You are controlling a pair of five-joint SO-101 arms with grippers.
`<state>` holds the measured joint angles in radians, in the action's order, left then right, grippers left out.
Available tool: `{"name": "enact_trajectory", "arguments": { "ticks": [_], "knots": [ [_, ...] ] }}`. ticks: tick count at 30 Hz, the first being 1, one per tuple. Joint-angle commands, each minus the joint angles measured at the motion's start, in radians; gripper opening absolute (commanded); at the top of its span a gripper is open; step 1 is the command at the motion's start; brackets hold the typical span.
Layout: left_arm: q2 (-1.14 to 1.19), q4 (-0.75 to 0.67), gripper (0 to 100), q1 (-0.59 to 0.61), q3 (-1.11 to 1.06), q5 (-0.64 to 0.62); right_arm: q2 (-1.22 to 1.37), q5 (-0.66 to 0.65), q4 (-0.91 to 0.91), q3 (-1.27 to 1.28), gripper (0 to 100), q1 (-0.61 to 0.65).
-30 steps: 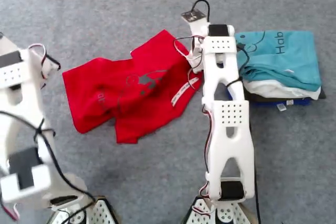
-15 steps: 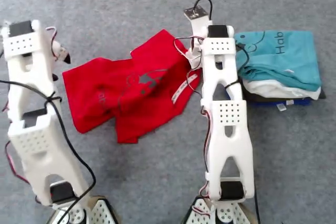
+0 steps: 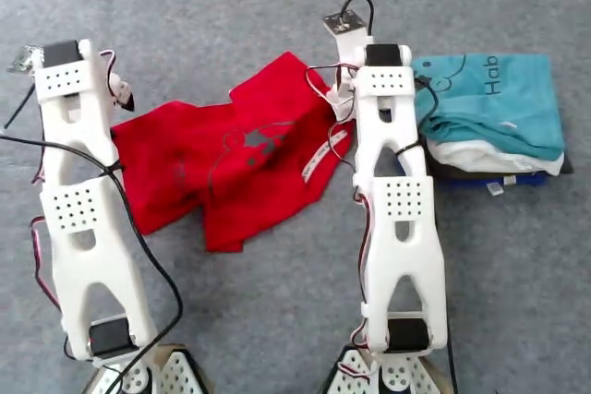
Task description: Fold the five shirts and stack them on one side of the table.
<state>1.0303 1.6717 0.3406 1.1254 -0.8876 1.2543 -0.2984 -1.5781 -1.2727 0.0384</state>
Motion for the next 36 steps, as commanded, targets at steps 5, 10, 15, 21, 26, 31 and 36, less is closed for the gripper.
{"name": "enact_trajectory", "arguments": {
  "ticks": [5,10,15,21,26,31,36],
  "knots": [
    [0.057,0.018,22,-0.002,0.148,-0.025,0.008,0.005,0.005,-0.024,1.5,0.000],
    [0.104,-0.005,22,-0.004,0.148,-0.025,0.008,0.005,0.005,-0.024,1.5,0.000],
    [0.155,-0.008,22,-0.002,0.151,-0.025,0.008,0.005,0.005,-0.024,1.5,0.000],
    [0.166,-0.008,7,-0.002,0.151,-0.017,0.008,0.005,0.005,-0.024,1.5,0.000],
    [0.163,0.021,3,-0.002,0.225,0.037,0.008,0.005,0.005,-0.024,1.5,0.000],
    [0.163,0.092,3,-0.010,0.401,0.109,0.005,0.003,-0.026,-0.065,1.5,0.000],
    [0.052,0.094,3,0.024,0.406,0.285,0.007,-0.048,-0.192,-0.249,1.5,0.055]
  ]
}}
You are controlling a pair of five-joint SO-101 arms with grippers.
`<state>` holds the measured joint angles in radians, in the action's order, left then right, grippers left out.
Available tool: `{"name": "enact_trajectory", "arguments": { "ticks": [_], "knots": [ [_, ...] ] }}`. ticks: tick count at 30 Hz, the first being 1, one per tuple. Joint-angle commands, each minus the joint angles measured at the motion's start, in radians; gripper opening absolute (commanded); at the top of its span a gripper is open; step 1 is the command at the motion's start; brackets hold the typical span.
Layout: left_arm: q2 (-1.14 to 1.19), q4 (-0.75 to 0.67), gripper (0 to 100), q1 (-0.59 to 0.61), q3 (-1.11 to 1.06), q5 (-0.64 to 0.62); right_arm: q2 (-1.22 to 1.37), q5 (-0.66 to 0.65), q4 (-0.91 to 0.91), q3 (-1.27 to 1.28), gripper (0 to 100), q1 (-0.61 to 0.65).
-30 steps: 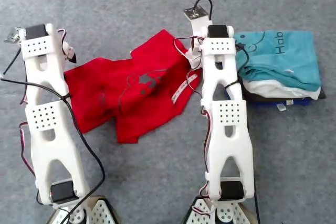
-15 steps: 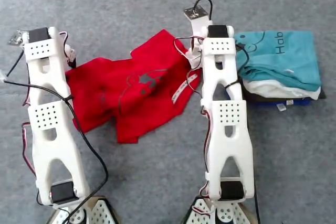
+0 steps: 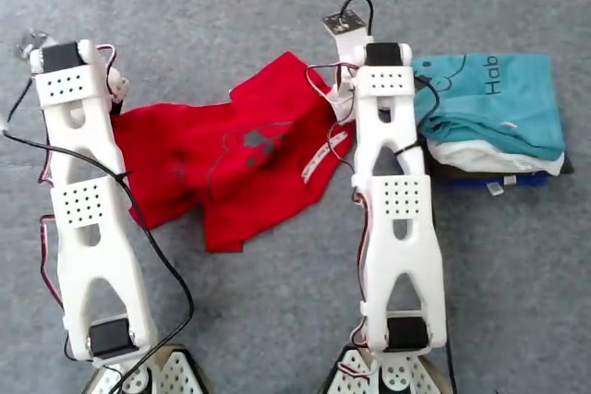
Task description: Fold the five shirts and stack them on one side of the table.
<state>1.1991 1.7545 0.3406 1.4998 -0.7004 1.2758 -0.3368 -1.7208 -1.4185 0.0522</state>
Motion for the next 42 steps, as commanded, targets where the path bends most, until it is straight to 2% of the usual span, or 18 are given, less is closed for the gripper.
{"name": "enact_trajectory", "arguments": {
  "ticks": [1,3,5,8,11,15,20,25,28,30,34,36,40,42],
  "knots": [
    [-0.163,0.011,3,0.028,0.001,0.137,-0.019,0.009,-0.048,-0.108,1.5,0.043],
    [-0.269,0.011,3,0.042,-0.076,0.249,-0.048,0.017,-0.048,-0.091,3.1,0.058],
    [-0.367,0.009,3,0.042,-0.177,0.419,-0.094,0.008,-0.048,-0.028,9.3,0.063],
    [-0.497,0.009,3,0.056,-0.358,0.623,-0.222,-0.123,-0.048,0.133,21.0,0.072],
    [-0.624,0.009,3,0.104,-0.532,0.753,-0.380,-0.195,-0.046,0.309,28.0,0.068],
    [-0.809,0.006,3,0.206,-0.750,0.945,-0.565,-0.236,-0.041,0.472,28.3,0.041],
    [-1.042,0.005,3,0.277,-0.952,1.178,-0.676,-0.230,-0.011,0.481,28.3,0.051],
    [-1.244,-0.018,3,0.259,-1.224,1.375,-0.633,-0.192,0.110,0.444,28.3,0.192],
    [-1.287,-0.166,3,0.248,-1.426,1.373,-0.521,-0.100,0.147,0.444,28.0,0.302],
    [-1.287,-0.304,3,0.251,-1.531,1.287,-0.426,-0.031,0.150,0.433,23.3,0.361],
    [-1.270,-0.669,3,0.269,-1.721,0.875,-0.278,0.052,0.153,0.401,5.2,0.408],
    [-1.263,-0.824,3,0.274,-1.811,0.735,-0.220,0.063,0.133,0.369,6.8,0.408],
    [-1.264,-1.030,3,0.282,-1.951,0.654,-0.145,0.078,0.028,0.275,18.3,0.405],
    [-1.267,-1.065,3,0.297,-1.972,0.614,-0.116,0.077,-0.040,0.243,18.1,0.399]
  ]
}}
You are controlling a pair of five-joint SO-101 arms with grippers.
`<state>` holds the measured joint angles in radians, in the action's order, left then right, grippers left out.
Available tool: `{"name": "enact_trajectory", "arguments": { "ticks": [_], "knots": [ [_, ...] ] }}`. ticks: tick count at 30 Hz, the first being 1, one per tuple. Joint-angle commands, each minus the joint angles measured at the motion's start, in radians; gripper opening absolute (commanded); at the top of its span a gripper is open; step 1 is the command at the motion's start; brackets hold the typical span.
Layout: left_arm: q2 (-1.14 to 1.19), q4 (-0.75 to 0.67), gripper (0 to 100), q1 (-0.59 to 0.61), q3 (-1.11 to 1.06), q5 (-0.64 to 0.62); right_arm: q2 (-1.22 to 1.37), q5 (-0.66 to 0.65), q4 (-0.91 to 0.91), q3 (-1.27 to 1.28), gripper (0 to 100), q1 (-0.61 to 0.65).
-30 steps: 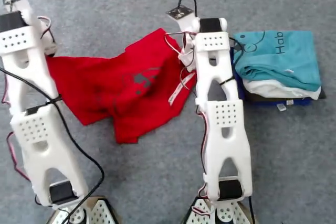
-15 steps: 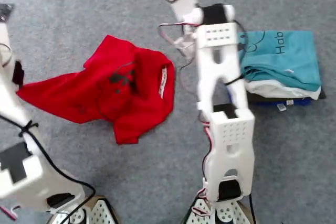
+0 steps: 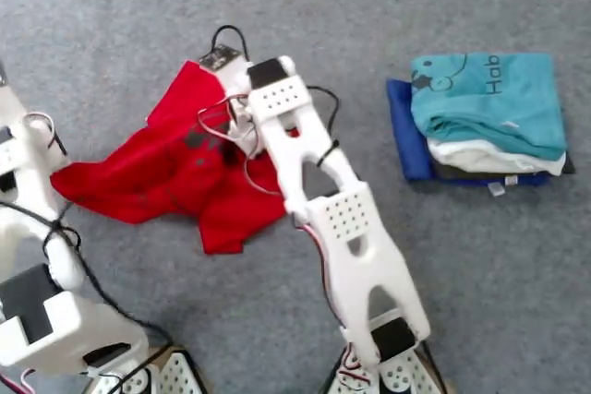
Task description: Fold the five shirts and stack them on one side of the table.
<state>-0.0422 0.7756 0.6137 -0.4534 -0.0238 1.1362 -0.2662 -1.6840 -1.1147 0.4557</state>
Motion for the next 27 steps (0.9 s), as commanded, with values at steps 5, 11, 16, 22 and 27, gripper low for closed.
{"name": "enact_trajectory", "arguments": {
  "ticks": [5,11,16,22,27],
  "knots": [
    [-0.023,-0.081,3,0.134,0.021,-0.173,-0.073,0.075,-0.087,0.047,2.8,-0.077],
    [0.014,-0.074,3,0.213,0.074,-0.247,-0.475,0.025,-0.083,0.581,1.5,-0.103],
    [0.044,0.020,3,0.193,0.136,-0.244,-0.762,-0.031,-0.038,1.061,1.5,-0.104],
    [0.060,0.074,3,0.197,0.182,-0.227,-1.013,-0.196,-0.034,1.414,1.5,-0.117],
    [0.077,0.069,3,0.197,0.196,-0.216,-1.171,-0.201,-0.057,1.440,16.2,-0.155]
  ]
}}
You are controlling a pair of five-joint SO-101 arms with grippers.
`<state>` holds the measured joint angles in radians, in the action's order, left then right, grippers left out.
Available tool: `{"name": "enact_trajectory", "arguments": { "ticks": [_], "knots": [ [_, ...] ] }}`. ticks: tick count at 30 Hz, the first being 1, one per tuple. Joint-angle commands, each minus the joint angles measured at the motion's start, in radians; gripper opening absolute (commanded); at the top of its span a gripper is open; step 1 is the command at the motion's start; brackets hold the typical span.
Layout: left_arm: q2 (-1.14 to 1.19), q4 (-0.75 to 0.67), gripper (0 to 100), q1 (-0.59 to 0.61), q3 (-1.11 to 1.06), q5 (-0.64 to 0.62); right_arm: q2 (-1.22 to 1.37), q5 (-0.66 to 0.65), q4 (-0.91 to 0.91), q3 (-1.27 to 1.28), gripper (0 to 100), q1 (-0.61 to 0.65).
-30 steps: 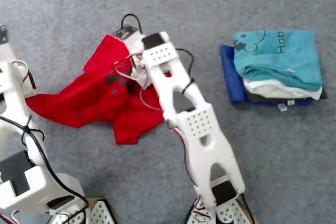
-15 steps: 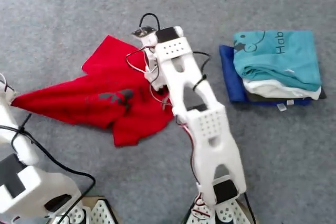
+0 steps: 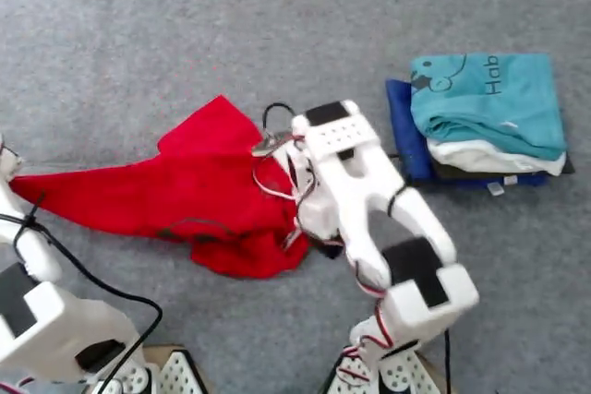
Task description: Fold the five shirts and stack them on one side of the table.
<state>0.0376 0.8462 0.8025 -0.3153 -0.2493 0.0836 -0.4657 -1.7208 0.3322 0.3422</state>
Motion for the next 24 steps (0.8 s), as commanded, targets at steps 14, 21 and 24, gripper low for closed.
{"name": "enact_trajectory", "arguments": {
  "ticks": [14,21,24],
  "knots": [
    [0.035,-0.005,3,-0.021,0.056,0.009,0.334,0.028,0.190,-0.862,20.2,0.094],
    [0.072,-0.029,3,-0.021,0.058,0.009,0.934,0.267,0.209,-1.595,27.0,0.092],
    [0.074,-0.031,3,-0.021,0.058,0.009,1.141,0.307,0.207,-1.874,31.2,0.101]
  ]
}}
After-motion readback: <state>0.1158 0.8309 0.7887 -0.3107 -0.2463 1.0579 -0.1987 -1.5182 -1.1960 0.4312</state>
